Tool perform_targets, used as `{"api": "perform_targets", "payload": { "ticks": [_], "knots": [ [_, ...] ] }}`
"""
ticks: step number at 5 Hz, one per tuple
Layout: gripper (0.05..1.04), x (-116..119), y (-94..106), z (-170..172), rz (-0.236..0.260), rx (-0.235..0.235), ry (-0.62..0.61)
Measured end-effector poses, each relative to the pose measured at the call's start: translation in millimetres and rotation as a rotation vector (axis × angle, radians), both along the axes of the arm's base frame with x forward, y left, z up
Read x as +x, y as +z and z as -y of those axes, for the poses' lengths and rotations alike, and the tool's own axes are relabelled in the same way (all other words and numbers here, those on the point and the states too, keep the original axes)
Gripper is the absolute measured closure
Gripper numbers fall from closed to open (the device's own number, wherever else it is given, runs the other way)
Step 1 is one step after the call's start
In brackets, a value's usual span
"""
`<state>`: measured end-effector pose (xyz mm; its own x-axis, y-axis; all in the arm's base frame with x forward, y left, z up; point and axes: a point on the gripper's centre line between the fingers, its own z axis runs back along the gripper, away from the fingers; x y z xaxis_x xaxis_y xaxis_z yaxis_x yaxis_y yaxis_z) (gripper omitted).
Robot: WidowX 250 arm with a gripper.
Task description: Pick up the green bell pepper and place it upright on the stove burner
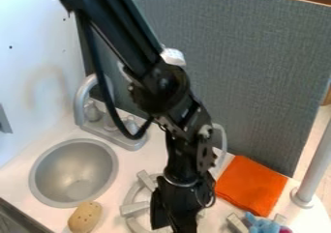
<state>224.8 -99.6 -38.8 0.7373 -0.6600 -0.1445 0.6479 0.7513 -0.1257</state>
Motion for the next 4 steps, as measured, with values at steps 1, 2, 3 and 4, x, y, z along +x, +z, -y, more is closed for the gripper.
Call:
{"api": "perform_targets", "payload": {
  "ticks": [1,2,3,4],
  "knots": [
    [0.083,3.5,-14.8,0.6,-0.042,0.053,0.019],
    [0.083,9.7,-21.2,5.4,-0.049,0.084,0.024],
    [0.123,11.4,-21.2,5.3,-0.049,0.102,0.034],
    [0.383,11.4,-21.2,5.3,-0.049,0.101,0.03]
  ]
}}
